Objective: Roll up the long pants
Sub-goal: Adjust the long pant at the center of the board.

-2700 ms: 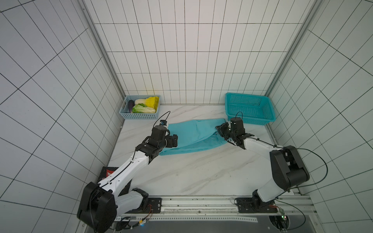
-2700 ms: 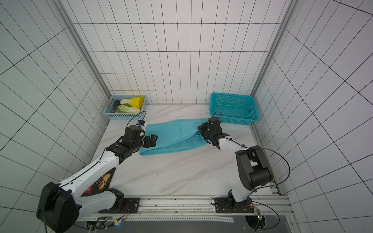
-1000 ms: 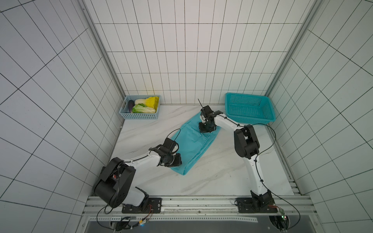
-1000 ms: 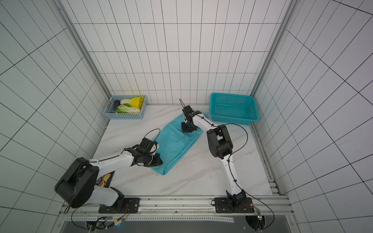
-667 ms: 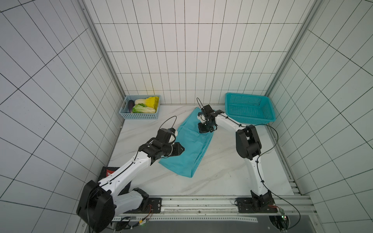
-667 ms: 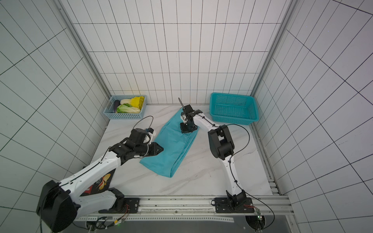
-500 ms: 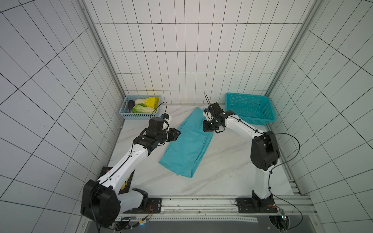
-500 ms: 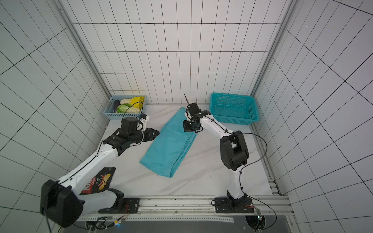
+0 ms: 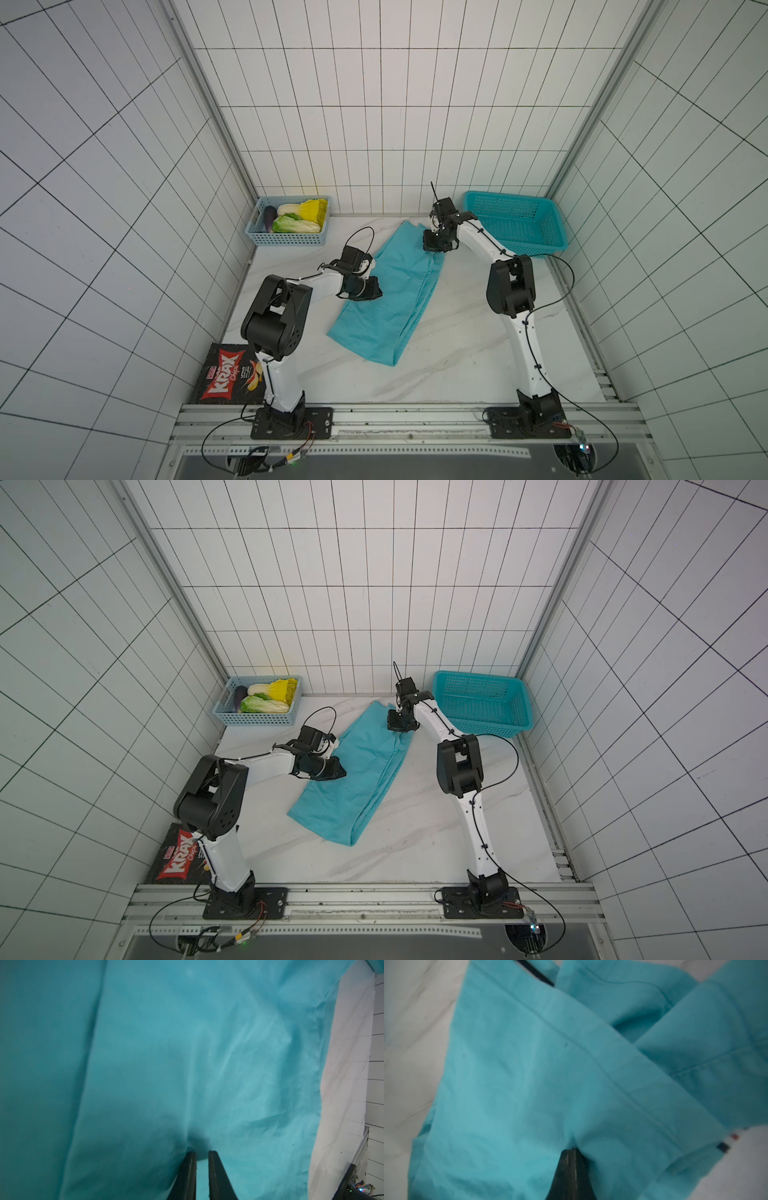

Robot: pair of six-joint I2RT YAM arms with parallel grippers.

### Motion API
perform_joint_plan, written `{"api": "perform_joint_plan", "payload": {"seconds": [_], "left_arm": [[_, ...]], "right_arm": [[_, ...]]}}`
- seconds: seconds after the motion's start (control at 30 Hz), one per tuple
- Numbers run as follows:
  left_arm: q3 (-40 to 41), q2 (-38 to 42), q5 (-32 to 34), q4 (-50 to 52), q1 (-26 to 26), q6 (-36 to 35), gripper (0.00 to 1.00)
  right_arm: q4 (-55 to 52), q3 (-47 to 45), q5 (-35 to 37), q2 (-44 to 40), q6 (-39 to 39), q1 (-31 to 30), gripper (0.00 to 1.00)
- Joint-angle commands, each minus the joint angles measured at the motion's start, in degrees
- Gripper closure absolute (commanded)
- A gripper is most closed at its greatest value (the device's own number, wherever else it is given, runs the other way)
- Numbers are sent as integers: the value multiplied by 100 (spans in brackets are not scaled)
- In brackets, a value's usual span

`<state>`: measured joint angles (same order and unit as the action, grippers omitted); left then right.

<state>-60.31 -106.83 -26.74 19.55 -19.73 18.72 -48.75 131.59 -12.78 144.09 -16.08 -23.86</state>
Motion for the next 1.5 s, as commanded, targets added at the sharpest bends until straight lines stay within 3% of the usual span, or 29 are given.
{"api": "perform_joint_plan", "payload": {"seconds": [0.0, 0.1, 0.27, 0.43, 0.57, 0.7, 0.8, 0.87, 0.93, 1.03, 1.17, 1.3, 1.37, 1.47], "left_arm": [[400, 229, 176, -157, 146, 208, 84], [732, 364, 123, -263, 154, 350, 84], [1113, 522, -117, -557, 6, 633, 84], [1070, 423, -257, -917, -851, 1239, 85], [1164, 260, -546, -1689, -1352, 1999, 85], [1051, 341, -553, -1798, -1423, 2224, 86], [972, 634, -671, -2135, -1129, 2519, 84], [664, 902, -832, -2202, -961, 2755, 83], [282, 1375, -600, -1638, -906, 2529, 81], [241, 2362, -43, -756, -804, 1982, 74], [1556, 3634, -41, -361, -531, 1755, 74], [2850, 4065, -475, -363, -501, 1743, 77], [3319, 3954, -537, -556, -528, 1766, 78], [3630, 3628, -648, -921, -523, 1698, 79]], "right_arm": [[-845, 162, 780, 197, 359, 269, 100], [-691, 39, 905, 145, 572, 325, 100], [-746, 820, 718, 551, 894, 246, 100], [-737, 1803, 353, 1200, 1006, 13, 100], [-477, 1881, 148, 1374, 811, -66, 100], [-435, 1921, -196, 1124, 816, -58, 100], [-364, 1492, -387, 287, 826, -57, 99], [-364, 955, -395, -524, 785, -57, 98], [-216, -23, -313, -1529, 662, -49, 95], [583, -2468, -534, -3430, 66, -77, 90], [2845, -6320, -1813, -5739, -955, -556, 100], [3523, -8123, -2491, -6338, -1372, -1426, 100], [3777, -8476, -2540, -6097, -1497, -1941, 100], [3967, -8709, -2452, -5485, -1629, -2259, 100]]}}
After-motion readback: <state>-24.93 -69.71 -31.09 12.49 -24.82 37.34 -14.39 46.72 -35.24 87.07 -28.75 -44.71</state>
